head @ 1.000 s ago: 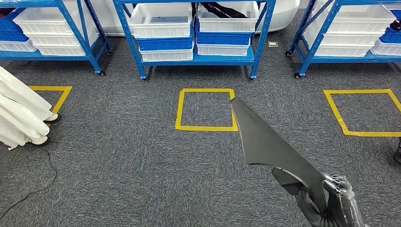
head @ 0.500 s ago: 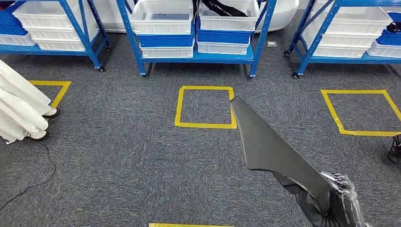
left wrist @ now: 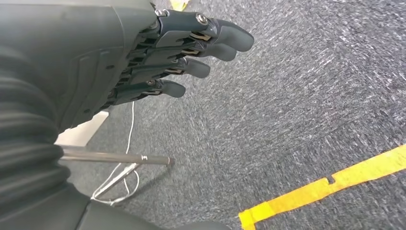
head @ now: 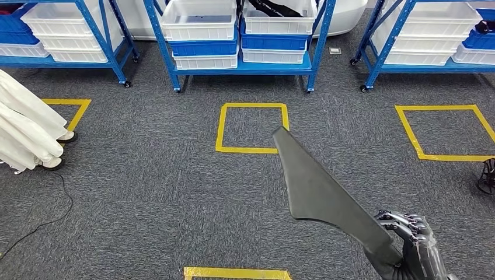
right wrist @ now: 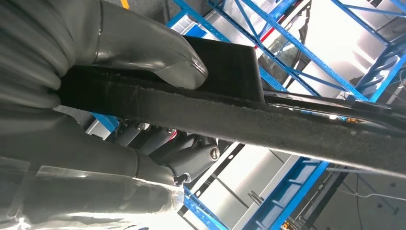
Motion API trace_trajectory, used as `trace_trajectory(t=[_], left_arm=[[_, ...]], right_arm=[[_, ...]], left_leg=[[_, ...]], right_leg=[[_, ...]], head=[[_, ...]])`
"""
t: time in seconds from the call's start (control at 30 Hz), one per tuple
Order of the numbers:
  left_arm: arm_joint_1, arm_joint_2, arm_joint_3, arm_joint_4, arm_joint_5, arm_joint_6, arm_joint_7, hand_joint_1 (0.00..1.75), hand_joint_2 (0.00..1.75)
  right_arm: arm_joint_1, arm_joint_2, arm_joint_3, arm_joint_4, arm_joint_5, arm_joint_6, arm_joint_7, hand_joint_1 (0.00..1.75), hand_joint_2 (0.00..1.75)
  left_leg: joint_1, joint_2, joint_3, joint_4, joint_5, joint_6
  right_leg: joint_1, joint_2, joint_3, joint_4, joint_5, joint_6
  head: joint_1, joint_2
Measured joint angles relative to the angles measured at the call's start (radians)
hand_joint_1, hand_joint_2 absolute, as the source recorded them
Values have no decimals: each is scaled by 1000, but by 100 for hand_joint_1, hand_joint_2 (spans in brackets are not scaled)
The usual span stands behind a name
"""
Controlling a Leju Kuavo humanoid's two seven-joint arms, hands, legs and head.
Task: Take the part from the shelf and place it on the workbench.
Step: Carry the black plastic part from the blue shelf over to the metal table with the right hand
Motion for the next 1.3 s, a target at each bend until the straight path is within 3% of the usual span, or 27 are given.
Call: trace_trajectory(t=[0.1,0.13,0.17,0.2,0.3,0.33,0.43,0.5,0.53,0.6,0.67,0.7,0.77,0.83,0.87,0.93,1.0,1.03,1.13,1.17,1.2,1.23,1.3], left_arm=[[1,0,1,0,-2,0,0,0,175],[1,1,2,0,-4,0,0,0,175],[2,1,2,0,-5,-1,0,0,175],[2,1,2,0,-7,-1,0,0,175],[1,3,3,0,-12,-2,-1,0,175],[0,4,3,0,-13,-2,-2,0,175],[0,5,3,0,-17,-8,-6,0,175],[-2,4,3,0,-16,-17,-11,0,175],[-3,3,4,0,-14,-22,-14,0,175],[-6,2,6,0,-8,-30,-17,0,175],[-6,2,10,0,-3,-32,-18,0,175],[-6,1,12,0,-2,-33,-19,0,175],[-6,0,16,0,0,-33,-20,0,175],[-7,-1,18,0,1,-33,-22,0,175],[-7,-1,20,0,2,-33,-23,0,175],[-7,0,22,0,3,-33,-24,0,175],[-7,-1,23,0,4,-33,-24,0,175],[-7,-1,23,0,5,-33,-24,0,175],[-7,0,24,0,3,-34,-23,0,175],[-6,0,24,0,1,-34,-22,0,175],[-6,0,24,0,-2,-35,-21,0,175],[-6,0,24,0,-5,-35,-19,0,175],[-7,0,24,0,-9,-35,-16,0,175]], right_arm=[[0,-1,3,0,1,-4,0,175,175],[0,-1,4,0,0,-6,0,175,175],[1,-2,6,0,0,-7,0,175,175],[2,-3,7,0,0,-8,0,175,175],[4,-5,8,-2,-1,-10,0,175,175],[4,-6,8,-3,-1,-10,0,175,175],[5,-10,9,-7,-1,-12,0,175,175],[4,-11,9,-8,1,-11,0,175,175],[3,-12,9,-9,2,-10,0,175,175],[0,-12,9,-9,4,-5,0,175,175],[-1,-12,9,-7,4,2,0,175,175],[-3,-12,9,-6,4,6,0,175,175],[-9,-11,9,-5,4,11,0,175,175],[-16,-11,9,-5,5,14,0,175,175],[-18,-11,9,-5,5,15,0,175,175],[-19,-10,9,-3,7,16,0,175,175],[-22,-10,9,-1,8,18,0,175,175],[-24,-9,9,0,9,19,0,175,175],[-30,-6,9,4,15,24,0,175,175],[-31,-5,9,6,18,26,0,175,175],[-31,-3,8,8,20,28,0,175,175],[-32,-2,8,10,22,30,0,175,175],[-32,0,5,11,25,35,0,175,175]], left_leg=[[7,-3,-70,188,-120,-15],[8,-4,-86,242,-143,-17],[8,-4,-85,260,-147,-16],[8,-4,-64,236,-132,-13],[5,-9,59,33,-59,5],[2,-11,81,-9,-49,10],[-4,-11,85,-34,-40,22],[-2,-6,85,-51,-24,35],[0,-4,83,-59,-16,41],[-2,-1,70,-60,-7,48],[-4,0,59,-59,-1,49],[-4,1,57,-59,1,47],[-5,1,54,-56,3,43],[-11,1,48,-44,1,35],[-14,1,43,-38,1,30],[-14,1,36,-31,3,22],[-10,-2,28,-8,-15,12],[-7,-3,15,25,-40,6],[4,-5,-61,204,-133,-9],[6,-4,-76,240,-142,-11],[8,-4,-71,237,-132,-12],[9,-4,-46,193,-103,-11],[9,-8,29,57,-48,-6]], right_leg=[[4,-1,-13,2,13,-14],[7,0,-19,4,16,-15],[9,0,-25,6,18,-15],[10,1,-28,7,21,-14],[16,3,-33,9,26,-9],[18,3,-35,9,29,-4],[21,2,-43,6,37,11],[23,1,-60,32,21,15],[24,1,-83,75,-4,12],[22,1,-147,213,-71,4],[19,1,-183,306,-103,11],[18,1,-171,294,-95,20],[15,-1,-92,163,-47,39],[13,-2,-25,36,-9,41],[13,-1,-13,11,-1,36],[11,1,-16,11,4,24],[3,1,-16,11,7,13],[0,1,-16,10,9,6],[5,1,-23,12,13,-5],[7,1,-26,14,14,-6],[8,1,-28,16,14,-6],[8,2,-29,17,14,-6],[8,3,-28,18,16,-4]], head=[[-3,0],[-3,0],[-3,0],[-3,0],[-2,0],[-3,0],[-3,0],[-1,0],[1,0],[3,0],[3,0],[4,0],[4,0],[4,0],[5,0],[3,0],[1,0],[-1,0],[-5,0],[-5,0],[-5,0],[-5,0],[-5,0]])
